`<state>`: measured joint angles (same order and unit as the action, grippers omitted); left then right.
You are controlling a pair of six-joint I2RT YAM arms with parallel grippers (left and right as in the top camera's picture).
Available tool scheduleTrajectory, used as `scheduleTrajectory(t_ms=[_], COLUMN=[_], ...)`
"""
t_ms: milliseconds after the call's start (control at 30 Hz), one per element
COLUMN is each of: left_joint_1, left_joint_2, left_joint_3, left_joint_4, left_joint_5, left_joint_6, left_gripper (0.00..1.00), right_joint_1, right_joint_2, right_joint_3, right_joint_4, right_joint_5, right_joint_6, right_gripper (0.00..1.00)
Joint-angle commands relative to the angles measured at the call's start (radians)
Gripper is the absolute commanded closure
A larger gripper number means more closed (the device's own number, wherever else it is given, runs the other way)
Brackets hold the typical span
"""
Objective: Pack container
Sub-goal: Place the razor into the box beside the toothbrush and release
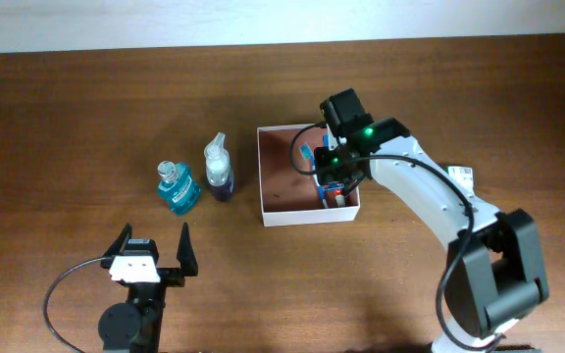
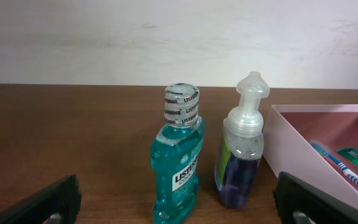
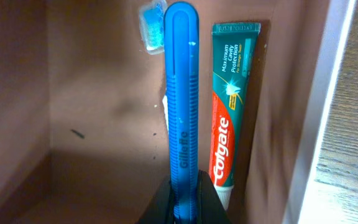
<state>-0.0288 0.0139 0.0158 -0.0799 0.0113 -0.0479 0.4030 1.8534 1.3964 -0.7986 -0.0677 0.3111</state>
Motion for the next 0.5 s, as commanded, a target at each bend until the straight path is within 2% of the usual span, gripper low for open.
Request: scheduleTrajectory(t_ms=[0,267,367,467], left_joint_1=[-0.004,-0.004,-0.004,-0.004], left_joint_2=[-0.007,-0.007,-0.007,-0.007], left_joint_3=[-0.007,-0.007,-0.007,-0.007], left_joint_4=[0.0,0.0,0.0,0.0], left_joint_5=[0.007,0.007,0.007,0.007], left_joint_6=[0.012,0.012,0.012,0.012], left_gripper=[0.01,0.01,0.01,0.01], right_joint_1=[0.017,0.023,0.023,0.023], right_joint_2=[0.036,0.057,0.057,0.057], right_joint_3=[0.009,0.009,0.009,0.009], right_joint_4=[0.01,0.022,0.021,0.021], right_joint_5=[0.019,0.019,0.019,0.019], right_joint_6=[0.013,0.013,0.012,0.011], right_gripper=[0.95,0.94,0.72,0.69])
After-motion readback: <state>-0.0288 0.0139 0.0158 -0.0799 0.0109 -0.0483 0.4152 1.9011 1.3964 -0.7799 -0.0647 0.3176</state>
